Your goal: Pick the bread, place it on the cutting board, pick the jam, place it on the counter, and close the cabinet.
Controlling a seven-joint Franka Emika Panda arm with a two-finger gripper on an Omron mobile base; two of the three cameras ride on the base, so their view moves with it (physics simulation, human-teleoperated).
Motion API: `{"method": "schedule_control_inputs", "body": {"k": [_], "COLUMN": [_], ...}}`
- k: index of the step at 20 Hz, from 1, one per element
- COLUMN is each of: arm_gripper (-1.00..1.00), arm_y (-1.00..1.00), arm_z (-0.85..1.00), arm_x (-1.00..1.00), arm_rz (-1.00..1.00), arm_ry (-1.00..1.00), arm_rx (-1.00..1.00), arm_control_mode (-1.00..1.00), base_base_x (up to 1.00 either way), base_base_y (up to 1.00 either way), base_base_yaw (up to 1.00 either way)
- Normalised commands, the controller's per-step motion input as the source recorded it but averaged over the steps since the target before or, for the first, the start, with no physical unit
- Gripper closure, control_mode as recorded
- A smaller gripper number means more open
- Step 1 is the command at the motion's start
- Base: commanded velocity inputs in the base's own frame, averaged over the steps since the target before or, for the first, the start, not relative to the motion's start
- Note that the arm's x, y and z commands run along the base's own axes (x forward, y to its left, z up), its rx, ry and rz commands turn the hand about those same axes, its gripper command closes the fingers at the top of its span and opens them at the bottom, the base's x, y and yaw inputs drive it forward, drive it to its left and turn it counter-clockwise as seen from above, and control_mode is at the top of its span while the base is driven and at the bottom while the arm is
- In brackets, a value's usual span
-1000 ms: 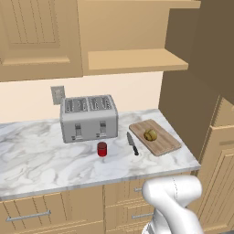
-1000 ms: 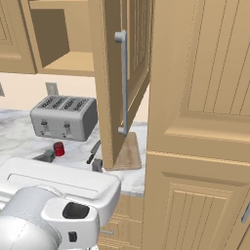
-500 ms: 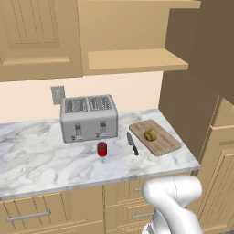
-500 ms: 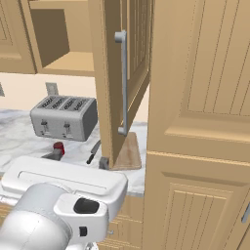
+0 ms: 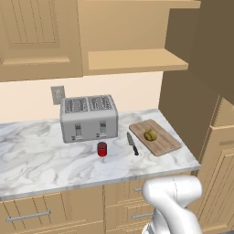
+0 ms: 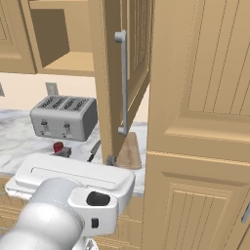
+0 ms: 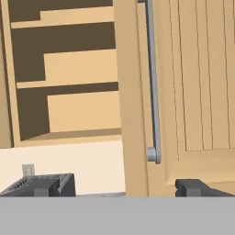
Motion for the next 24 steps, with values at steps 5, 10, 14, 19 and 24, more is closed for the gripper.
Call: {"method": "schedule_control_inputs", "body": {"k": [5,10,14,19,24], "arm_gripper": [-1.00,-1.00,-1.00,-1.00,-1.00], "arm_y": [-0.10,-0.06,-0.04,-0.02,0.00], "arm_z": [0.00,0.00,-0.01,-0.01,-0.10], "arm_x": [0.01,0.04,0.04,0.00,0.08], "arm_rz": [0.00,0.00,0.00,0.00,0.00], "arm_ry": [0.00,0.00,0.00,0.00,0.00], "arm_rx": [0.00,0.00,0.00,0.00,0.00], "arm_control_mode": [-1.00,-1.00,-1.00,-1.00,-1.00], "base_base_x": [0.00,0.00,0.00,0.00,0.00], "base_base_y": [0.00,0.00,0.00,0.00,0.00], "base_base_yaw": [0.00,0.00,0.00,0.00,0.00]}}
